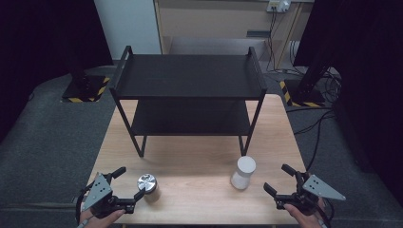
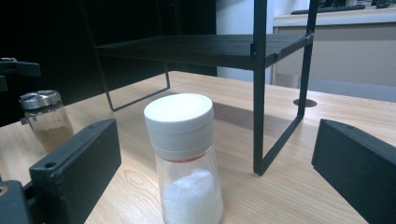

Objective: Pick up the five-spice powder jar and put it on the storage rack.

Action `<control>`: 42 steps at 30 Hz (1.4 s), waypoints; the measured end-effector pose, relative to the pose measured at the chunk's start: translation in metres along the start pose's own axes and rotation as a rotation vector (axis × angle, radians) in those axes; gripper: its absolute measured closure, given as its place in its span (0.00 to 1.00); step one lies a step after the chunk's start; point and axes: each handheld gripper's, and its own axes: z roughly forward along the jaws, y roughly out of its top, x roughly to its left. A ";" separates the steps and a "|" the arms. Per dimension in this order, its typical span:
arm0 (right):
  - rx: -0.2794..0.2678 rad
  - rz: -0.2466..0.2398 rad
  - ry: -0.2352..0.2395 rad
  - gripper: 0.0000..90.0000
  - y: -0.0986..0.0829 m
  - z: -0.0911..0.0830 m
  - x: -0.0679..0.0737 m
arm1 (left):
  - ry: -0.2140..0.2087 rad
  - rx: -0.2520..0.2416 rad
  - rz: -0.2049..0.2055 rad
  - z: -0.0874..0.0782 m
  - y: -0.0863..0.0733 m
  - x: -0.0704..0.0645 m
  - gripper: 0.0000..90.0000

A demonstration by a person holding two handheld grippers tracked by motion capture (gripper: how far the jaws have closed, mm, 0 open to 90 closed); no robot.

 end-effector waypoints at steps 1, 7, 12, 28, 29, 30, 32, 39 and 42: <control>0.000 0.006 -0.002 0.02 -0.001 0.000 0.000 | -0.001 0.002 0.000 0.000 0.000 0.000 0.00; 0.006 0.007 0.002 0.02 -0.002 0.001 0.000 | -0.006 0.014 -0.003 0.004 -0.002 -0.001 0.00; 0.009 0.006 0.003 0.02 -0.002 0.002 0.000 | -0.019 0.023 0.004 0.007 -0.002 -0.002 0.00; 0.013 0.013 -0.003 0.02 -0.004 0.001 -0.001 | -0.045 0.104 0.015 0.027 -0.009 -0.004 0.00; 0.013 0.012 -0.003 0.02 -0.004 0.001 -0.001 | -0.046 0.109 0.014 0.028 -0.009 -0.004 0.00; 0.013 0.012 -0.003 0.02 -0.004 0.001 -0.001 | -0.048 0.114 0.012 0.029 -0.010 -0.004 0.00; 0.011 0.014 -0.003 0.02 -0.004 0.000 -0.001 | -0.048 0.122 0.011 0.032 -0.011 -0.004 0.00; 0.011 0.017 -0.006 0.02 -0.005 -0.001 -0.002 | -0.053 0.144 0.009 0.039 -0.014 -0.003 0.00; 0.012 0.020 -0.007 0.02 -0.005 -0.002 -0.002 | -0.054 0.162 0.009 0.042 -0.014 -0.003 0.01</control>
